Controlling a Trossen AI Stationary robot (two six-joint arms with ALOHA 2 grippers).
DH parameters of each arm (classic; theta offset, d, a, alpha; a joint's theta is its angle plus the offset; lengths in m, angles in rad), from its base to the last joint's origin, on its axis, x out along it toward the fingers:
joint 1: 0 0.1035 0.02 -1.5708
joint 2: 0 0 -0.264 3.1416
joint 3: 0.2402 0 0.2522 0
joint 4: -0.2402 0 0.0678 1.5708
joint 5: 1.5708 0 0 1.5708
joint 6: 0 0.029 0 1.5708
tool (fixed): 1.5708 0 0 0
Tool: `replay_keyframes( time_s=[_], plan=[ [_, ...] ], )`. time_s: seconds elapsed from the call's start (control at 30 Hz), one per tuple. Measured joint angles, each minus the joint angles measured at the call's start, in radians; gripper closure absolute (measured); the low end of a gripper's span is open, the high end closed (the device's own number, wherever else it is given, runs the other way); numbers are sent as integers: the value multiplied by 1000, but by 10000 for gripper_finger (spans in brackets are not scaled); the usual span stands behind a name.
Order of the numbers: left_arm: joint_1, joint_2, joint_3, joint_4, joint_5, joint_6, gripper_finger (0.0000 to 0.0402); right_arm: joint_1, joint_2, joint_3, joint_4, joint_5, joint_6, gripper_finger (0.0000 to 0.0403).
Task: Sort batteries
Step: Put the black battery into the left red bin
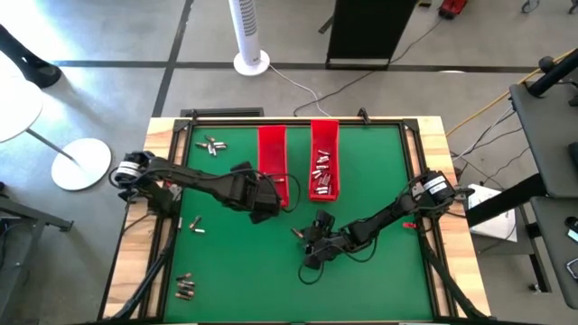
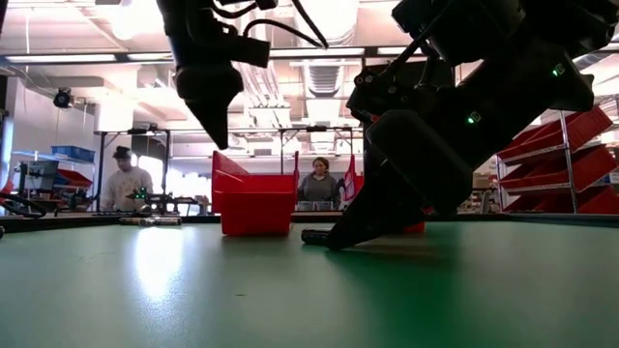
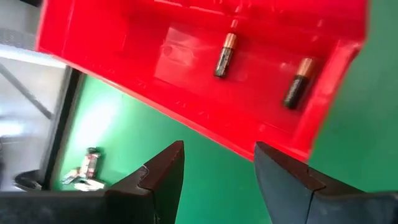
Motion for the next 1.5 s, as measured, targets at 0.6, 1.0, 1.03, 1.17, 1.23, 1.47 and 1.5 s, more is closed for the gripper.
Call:
replay_keyframes(
  time_s=[0.6,1.0,1.03,1.17,1.23,1.47,1.5],
  plan=[
    [-368,-6,-84,669,185,49,227,13,1,0,23,-51,-91,200],
    [-331,-6,-358,922,110,150,227,17,1,5,32,-109,-125,200],
    [-322,-6,-364,936,112,179,227,17,1,5,32,-109,-124,200],
    [-270,-5,-375,958,195,257,227,17,1,5,33,-109,-124,200],
    [-236,-5,-374,965,243,284,227,17,1,5,33,-109,-125,200],
    [-173,-5,-356,1003,315,443,227,18,1,5,34,-109,-127,200],
    [-166,-3,-353,1011,334,453,227,18,1,5,34,-109,-128,200]
  ],
)
